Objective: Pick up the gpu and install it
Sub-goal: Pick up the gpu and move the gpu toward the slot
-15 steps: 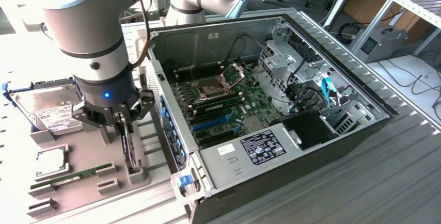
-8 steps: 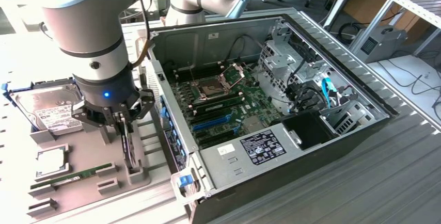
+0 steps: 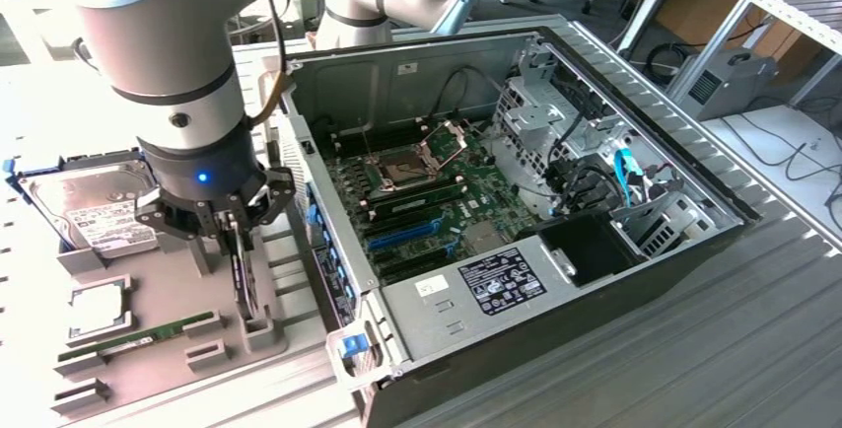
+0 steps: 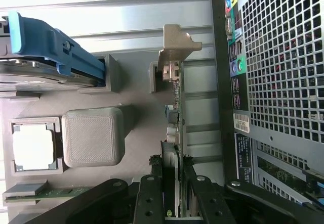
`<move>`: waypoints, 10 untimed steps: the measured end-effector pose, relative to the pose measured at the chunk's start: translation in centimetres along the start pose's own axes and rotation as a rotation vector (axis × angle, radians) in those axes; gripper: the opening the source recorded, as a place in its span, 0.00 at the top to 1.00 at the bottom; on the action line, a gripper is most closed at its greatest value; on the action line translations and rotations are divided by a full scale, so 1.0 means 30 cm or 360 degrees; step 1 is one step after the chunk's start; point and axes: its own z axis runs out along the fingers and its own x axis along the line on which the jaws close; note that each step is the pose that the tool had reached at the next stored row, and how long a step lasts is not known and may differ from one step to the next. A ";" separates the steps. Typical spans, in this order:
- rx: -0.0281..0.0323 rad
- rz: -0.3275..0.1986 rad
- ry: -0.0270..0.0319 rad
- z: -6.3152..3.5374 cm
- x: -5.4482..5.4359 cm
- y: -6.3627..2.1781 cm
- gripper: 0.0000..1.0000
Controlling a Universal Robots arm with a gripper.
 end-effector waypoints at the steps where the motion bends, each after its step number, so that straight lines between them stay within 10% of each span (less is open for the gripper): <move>1: 0.00001 0.0000 0.00000 -0.001 0.000 0.000 0.73; 10: -0.00001 0.0000 0.00000 -0.006 0.000 0.000 0.73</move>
